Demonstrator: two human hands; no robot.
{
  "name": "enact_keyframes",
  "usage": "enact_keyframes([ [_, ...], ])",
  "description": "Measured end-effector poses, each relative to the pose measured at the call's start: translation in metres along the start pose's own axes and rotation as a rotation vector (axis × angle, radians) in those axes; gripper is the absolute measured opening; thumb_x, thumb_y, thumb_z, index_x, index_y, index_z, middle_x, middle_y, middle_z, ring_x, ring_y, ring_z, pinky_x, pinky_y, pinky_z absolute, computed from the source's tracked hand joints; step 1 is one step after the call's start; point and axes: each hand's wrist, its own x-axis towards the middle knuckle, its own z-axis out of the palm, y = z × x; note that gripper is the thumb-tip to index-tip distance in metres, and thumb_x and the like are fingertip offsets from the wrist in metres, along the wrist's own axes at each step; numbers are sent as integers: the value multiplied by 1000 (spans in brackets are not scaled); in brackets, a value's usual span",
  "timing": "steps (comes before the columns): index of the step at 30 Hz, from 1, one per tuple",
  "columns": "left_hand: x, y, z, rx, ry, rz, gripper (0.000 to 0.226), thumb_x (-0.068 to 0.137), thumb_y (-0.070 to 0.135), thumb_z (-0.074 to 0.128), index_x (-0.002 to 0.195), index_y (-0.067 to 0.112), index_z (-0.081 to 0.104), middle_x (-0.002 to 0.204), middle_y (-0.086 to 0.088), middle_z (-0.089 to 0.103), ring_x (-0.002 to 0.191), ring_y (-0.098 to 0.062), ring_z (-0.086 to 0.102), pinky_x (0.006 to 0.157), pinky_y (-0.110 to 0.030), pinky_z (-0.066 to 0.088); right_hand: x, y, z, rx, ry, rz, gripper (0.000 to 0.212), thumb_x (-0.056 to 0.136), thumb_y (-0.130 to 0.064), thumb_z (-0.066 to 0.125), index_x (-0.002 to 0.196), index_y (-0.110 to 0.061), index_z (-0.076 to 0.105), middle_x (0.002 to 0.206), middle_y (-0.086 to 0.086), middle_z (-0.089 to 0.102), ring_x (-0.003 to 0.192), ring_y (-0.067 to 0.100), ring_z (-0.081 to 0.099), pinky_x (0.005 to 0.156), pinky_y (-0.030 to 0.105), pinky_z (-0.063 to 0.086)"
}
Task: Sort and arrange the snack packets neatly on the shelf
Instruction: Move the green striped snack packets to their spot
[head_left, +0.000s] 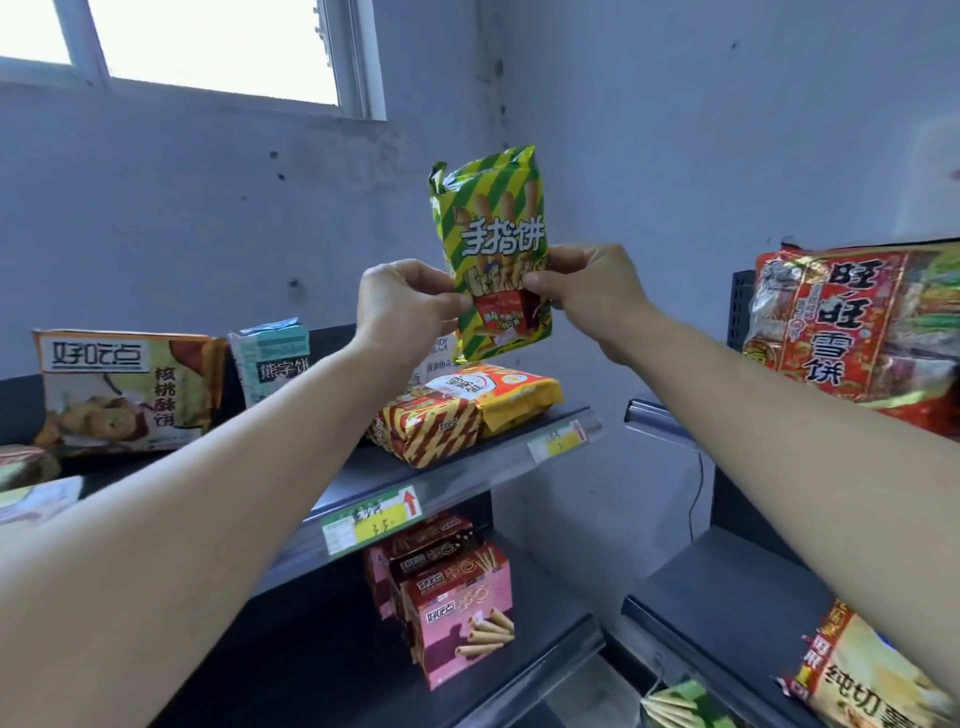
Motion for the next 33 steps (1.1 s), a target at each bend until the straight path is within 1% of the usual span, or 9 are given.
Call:
enact_keyframes([
  [1, 5, -3, 5, 13, -2, -9, 17, 75, 0, 74, 72, 10, 61, 88, -8, 69, 79, -21, 70, 69, -28, 59, 4, 7, -2, 4, 1, 9, 23, 84, -2, 65, 106, -4, 70, 100, 8, 70, 96, 22, 66, 90, 40, 54],
  [6, 25, -22, 22, 16, -57, -29, 17, 77, -2, 72, 71, 8, 60, 88, -9, 68, 77, -19, 69, 62, -22, 58, 18, 33, -9, -13, 15, 41, 21, 84, 0, 65, 104, -3, 70, 95, 7, 69, 90, 21, 65, 90, 41, 53],
  [9, 39, -33, 30, 44, -74, -39, 15, 76, 2, 74, 72, 9, 62, 93, -11, 70, 82, -22, 70, 69, -27, 59, 31, 43, -13, -49, 17, 53, 19, 83, -1, 66, 101, -3, 71, 96, 8, 69, 94, 24, 66, 91, 42, 53],
  [13, 58, -45, 41, 43, -101, -60, 14, 76, 5, 75, 71, 10, 62, 91, -11, 70, 83, -23, 70, 72, -31, 59, 46, 57, -17, -79, 32, 69, 17, 82, -2, 68, 99, -3, 71, 97, 9, 70, 93, 24, 67, 90, 43, 54],
  [20, 76, -61, 64, 39, -117, -109, 12, 76, 5, 75, 77, 7, 63, 86, -11, 69, 74, -21, 70, 64, -26, 60, 67, 82, -27, -119, 61, 85, 18, 80, -4, 71, 98, -2, 72, 98, 11, 71, 94, 26, 68, 89, 42, 54],
  [26, 93, -70, 83, 88, -95, -117, 14, 76, 4, 75, 73, 8, 62, 85, -10, 68, 71, -19, 69, 58, -23, 59, 90, 109, -30, -69, 50, 68, 20, 80, -3, 70, 99, 0, 72, 97, 11, 72, 92, 25, 68, 87, 43, 55],
  [29, 108, -73, 97, 104, -67, -119, 12, 77, 4, 74, 76, 6, 62, 88, -13, 69, 75, -22, 70, 57, -23, 59, 110, 123, -34, -37, 52, 73, 14, 79, -4, 71, 93, -3, 73, 95, 11, 72, 91, 26, 69, 86, 43, 55],
  [31, 122, -75, 107, 139, -43, -108, 8, 78, 5, 73, 81, 4, 65, 88, -15, 69, 70, -21, 68, 57, -22, 59, 126, 130, -37, -29, 51, 75, 6, 78, -5, 73, 83, -8, 72, 93, 10, 71, 91, 26, 69, 86, 43, 56],
  [33, 137, -77, 115, 146, -18, -115, 9, 79, 4, 72, 86, 1, 66, 89, -17, 70, 73, -24, 69, 62, -25, 60, 142, 135, -38, -35, 54, 80, 9, 76, -6, 74, 77, -13, 69, 92, 10, 71, 91, 25, 68, 86, 43, 55],
])
